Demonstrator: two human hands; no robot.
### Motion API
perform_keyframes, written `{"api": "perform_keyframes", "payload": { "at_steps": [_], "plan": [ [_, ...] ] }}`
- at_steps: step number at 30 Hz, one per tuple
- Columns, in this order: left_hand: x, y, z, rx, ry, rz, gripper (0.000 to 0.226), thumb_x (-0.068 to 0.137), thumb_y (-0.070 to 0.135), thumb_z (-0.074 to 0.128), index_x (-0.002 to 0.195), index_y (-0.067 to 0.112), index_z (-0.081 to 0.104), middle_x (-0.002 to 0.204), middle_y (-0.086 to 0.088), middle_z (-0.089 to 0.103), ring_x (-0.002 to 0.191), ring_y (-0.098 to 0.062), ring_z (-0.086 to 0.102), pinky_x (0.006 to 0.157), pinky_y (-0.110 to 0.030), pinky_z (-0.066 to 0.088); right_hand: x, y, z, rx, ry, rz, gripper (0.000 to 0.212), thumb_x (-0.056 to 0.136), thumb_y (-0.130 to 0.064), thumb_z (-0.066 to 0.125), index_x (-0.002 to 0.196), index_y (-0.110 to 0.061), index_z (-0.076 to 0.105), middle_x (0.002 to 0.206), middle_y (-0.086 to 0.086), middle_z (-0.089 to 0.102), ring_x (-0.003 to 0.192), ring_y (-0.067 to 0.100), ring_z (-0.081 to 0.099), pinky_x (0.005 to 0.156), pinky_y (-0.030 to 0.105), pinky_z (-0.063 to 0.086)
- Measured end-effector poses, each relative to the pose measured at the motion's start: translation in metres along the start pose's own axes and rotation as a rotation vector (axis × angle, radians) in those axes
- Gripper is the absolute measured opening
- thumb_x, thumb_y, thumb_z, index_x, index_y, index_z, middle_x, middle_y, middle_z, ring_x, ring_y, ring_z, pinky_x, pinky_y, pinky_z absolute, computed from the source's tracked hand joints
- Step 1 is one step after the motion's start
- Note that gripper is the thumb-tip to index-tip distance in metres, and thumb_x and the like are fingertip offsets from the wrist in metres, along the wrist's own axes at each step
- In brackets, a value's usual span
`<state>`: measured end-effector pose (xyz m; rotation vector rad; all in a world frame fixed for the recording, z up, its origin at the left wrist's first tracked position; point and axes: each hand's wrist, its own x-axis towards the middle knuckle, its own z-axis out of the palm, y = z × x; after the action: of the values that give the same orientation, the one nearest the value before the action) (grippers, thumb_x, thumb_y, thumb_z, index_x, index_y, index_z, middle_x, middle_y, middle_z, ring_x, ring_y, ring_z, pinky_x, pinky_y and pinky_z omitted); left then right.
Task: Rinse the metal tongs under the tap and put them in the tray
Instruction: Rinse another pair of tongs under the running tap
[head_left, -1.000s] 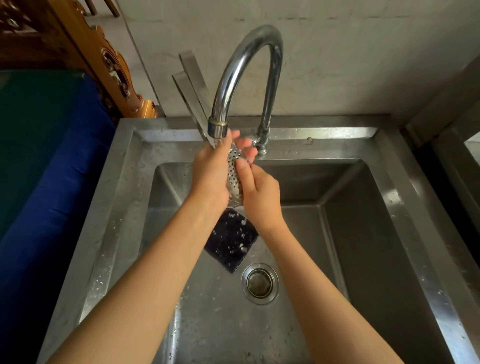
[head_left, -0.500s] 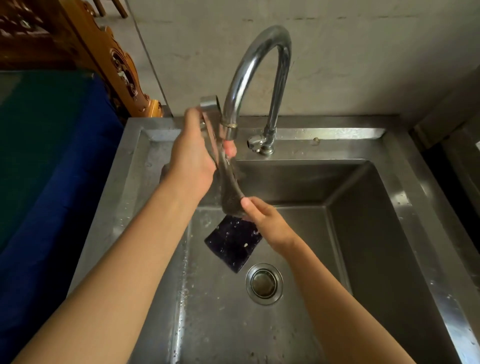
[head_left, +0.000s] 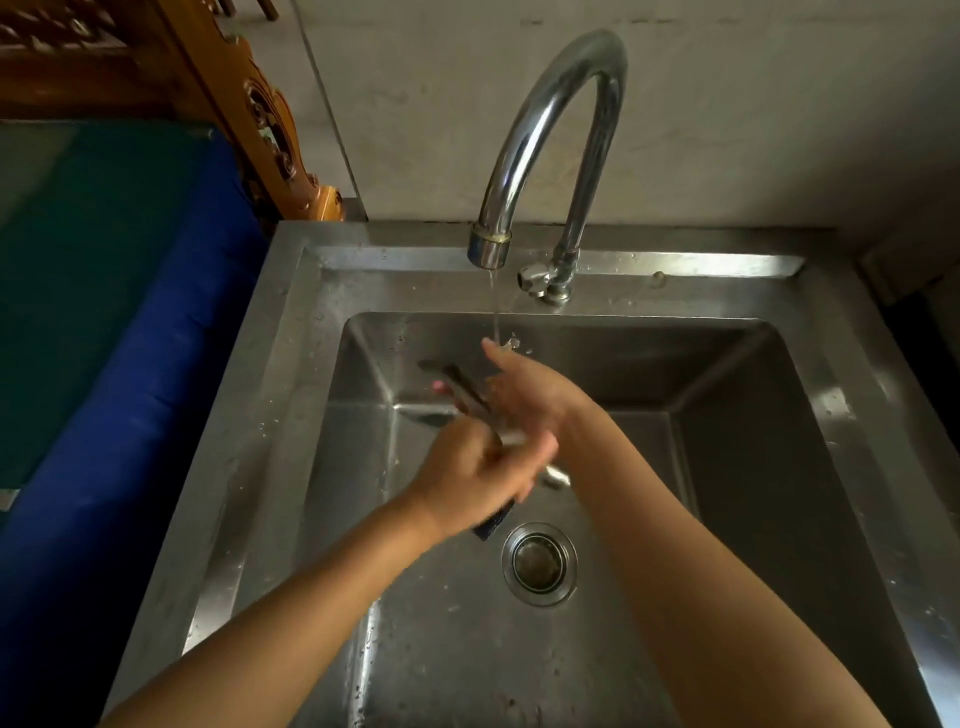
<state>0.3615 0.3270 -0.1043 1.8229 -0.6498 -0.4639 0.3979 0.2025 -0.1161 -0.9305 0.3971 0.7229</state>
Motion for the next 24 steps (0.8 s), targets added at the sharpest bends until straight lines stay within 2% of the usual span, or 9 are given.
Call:
{"api": "perform_keyframes", "payload": {
  "at_steps": [3,6,8,10,12,14,17,20,24],
  "plan": [
    [-0.013,-0.012,0.000,0.396,-0.156,0.277,0.068,0.088,0.059,0.038,0.062,0.004,0.067,0.065,-0.007,0.069,0.068,-0.020,0.065,0.075,-0.033,0.046,0.004,0.000,0.005,0.233,0.024,-0.096,0.032,0.098,-0.026,0.042,0.088,-0.003,0.063,0.069,0.004,0.067,0.058,0.012,0.064,0.057,0.021,0.055],
    [-0.022,-0.019,-0.006,0.524,-0.158,0.357,0.043,0.090,0.044,0.049,0.079,0.010,0.073,0.096,-0.003,0.073,0.104,-0.016,0.061,0.099,-0.033,0.037,0.008,0.002,0.009,0.401,0.064,-0.208,0.027,0.095,-0.008,0.047,0.075,-0.001,0.063,0.058,0.006,0.060,0.046,0.011,0.057,0.045,0.021,0.051],
    [-0.030,-0.027,-0.010,0.509,-0.179,0.316,0.029,0.089,0.033,0.056,0.104,0.014,0.072,0.129,-0.003,0.059,0.133,-0.017,0.039,0.115,-0.032,0.019,0.010,0.002,0.009,0.384,0.135,-0.335,0.016,0.095,-0.005,0.046,0.082,-0.003,0.055,0.059,0.005,0.054,0.040,0.008,0.046,0.036,0.019,0.040],
    [-0.039,-0.037,-0.014,0.458,-0.139,0.231,0.036,0.089,0.030,0.057,0.121,0.015,0.062,0.148,-0.002,0.034,0.143,-0.015,0.017,0.117,-0.025,0.010,0.009,0.004,0.007,0.360,0.152,-0.446,0.016,0.096,-0.006,0.044,0.081,-0.008,0.050,0.064,0.004,0.048,0.040,0.006,0.039,0.036,0.017,0.032],
    [-0.043,-0.034,-0.020,0.230,0.020,0.018,0.044,0.088,0.034,0.057,0.129,0.019,0.052,0.149,0.009,0.028,0.141,-0.003,0.019,0.113,-0.016,0.019,0.006,0.008,0.004,0.179,0.189,-0.516,0.017,0.097,-0.011,0.044,0.080,-0.010,0.048,0.064,0.003,0.046,0.041,0.008,0.037,0.038,0.018,0.031],
    [-0.036,-0.025,-0.029,-0.189,0.223,-0.203,0.046,0.085,0.037,0.053,0.129,0.027,0.046,0.136,0.019,0.043,0.130,0.000,0.040,0.100,-0.008,0.035,0.004,0.015,0.007,-0.115,0.279,-0.540,0.018,0.097,-0.019,0.046,0.081,-0.010,0.047,0.061,0.003,0.048,0.041,0.010,0.039,0.039,0.021,0.033],
    [-0.003,-0.022,-0.040,-0.594,0.341,-0.245,0.041,0.093,0.028,0.046,0.133,0.018,0.044,0.127,0.002,0.057,0.115,-0.009,0.058,0.097,-0.021,0.046,0.001,0.027,0.020,-0.318,0.350,-0.550,0.030,0.095,-0.030,0.049,0.073,-0.009,0.048,0.049,0.002,0.050,0.032,0.012,0.042,0.034,0.020,0.035],
    [0.036,-0.004,-0.038,-0.815,0.301,-0.315,0.041,0.098,0.029,0.035,0.132,0.006,0.044,0.118,-0.012,0.062,0.112,-0.023,0.060,0.087,-0.026,0.053,-0.003,0.034,0.034,-0.365,0.402,-0.541,0.043,0.094,-0.039,0.049,0.063,-0.009,0.049,0.039,0.002,0.049,0.025,0.014,0.040,0.030,0.018,0.034],
    [0.054,0.006,-0.023,-0.852,0.326,-0.279,0.035,0.100,0.034,0.028,0.119,0.021,0.054,0.103,-0.005,0.072,0.103,-0.021,0.067,0.091,-0.031,0.052,-0.004,0.031,0.042,-0.587,0.707,-0.541,0.055,0.092,-0.052,0.042,0.066,-0.005,0.055,0.050,0.006,0.054,0.043,0.020,0.050,0.044,0.028,0.041]
  ]
}}
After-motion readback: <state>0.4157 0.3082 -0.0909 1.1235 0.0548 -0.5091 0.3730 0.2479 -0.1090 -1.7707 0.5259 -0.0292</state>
